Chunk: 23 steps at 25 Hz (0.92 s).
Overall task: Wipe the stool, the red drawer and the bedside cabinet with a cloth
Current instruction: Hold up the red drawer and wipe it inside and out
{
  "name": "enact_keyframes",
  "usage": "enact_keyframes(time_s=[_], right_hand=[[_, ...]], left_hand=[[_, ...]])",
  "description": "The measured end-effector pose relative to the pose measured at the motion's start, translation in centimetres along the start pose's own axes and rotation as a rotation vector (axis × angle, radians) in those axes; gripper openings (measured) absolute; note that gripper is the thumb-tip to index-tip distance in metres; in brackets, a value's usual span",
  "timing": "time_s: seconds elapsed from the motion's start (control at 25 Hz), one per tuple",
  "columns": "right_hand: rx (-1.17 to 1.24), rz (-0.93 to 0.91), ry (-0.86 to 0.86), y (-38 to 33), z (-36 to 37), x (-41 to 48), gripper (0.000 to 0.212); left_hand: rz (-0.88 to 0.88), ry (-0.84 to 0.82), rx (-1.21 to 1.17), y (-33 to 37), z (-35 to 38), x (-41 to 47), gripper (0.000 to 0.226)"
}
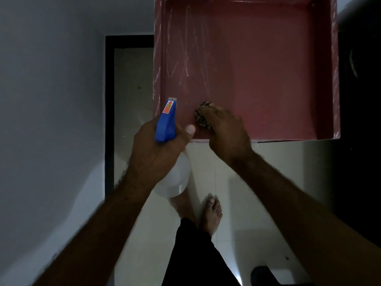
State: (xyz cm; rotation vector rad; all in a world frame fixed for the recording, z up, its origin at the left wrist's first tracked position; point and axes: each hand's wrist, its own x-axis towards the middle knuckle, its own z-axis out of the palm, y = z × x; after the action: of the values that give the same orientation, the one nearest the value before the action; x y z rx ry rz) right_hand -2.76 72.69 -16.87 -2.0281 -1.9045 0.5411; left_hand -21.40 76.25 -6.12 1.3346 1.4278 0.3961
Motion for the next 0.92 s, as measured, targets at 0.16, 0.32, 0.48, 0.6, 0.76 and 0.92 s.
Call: enact_keyframes(time_s=[0.16, 0.32, 0.48, 0.6, 0.76, 0.92], right_hand=[[-0.033, 0.141, 0.016, 0.3, -0.5, 0.9, 0.067], [-0.045, -0.06, -0.08, -0.4, -1.2, 0.9, 0.065], [-0.06, 0.171, 0.053, 2.3, -2.4, 2.6, 0.062], [-0.083, 0.211, 0.053, 1.6, -1.7, 3.1, 0.059], [-0.031, -0.097, -0.038, 0.1, -1.0, 2.4, 0.043], [-0.079, 0.109, 0.001, 2.5, -2.5, 4.5, 0.056]], left_hand=[[0.01, -0.01, -0.017, 0.6, -0.2, 0.3, 0.029], [0.003, -0.027, -0.026, 1.2, 0.0, 0.8, 0.028], [0.033, -0.027, -0.022, 1.7, -0.3, 1.5, 0.033], [0.034, -0.028, -0.028, 2.0, -0.4, 2.1, 0.039], [0.027, -0.021, -0.034, 2.8, -0.2, 2.8, 0.035], [0.021, -0.033, -0.05, 3.2, -0.4, 3.4, 0.043]])
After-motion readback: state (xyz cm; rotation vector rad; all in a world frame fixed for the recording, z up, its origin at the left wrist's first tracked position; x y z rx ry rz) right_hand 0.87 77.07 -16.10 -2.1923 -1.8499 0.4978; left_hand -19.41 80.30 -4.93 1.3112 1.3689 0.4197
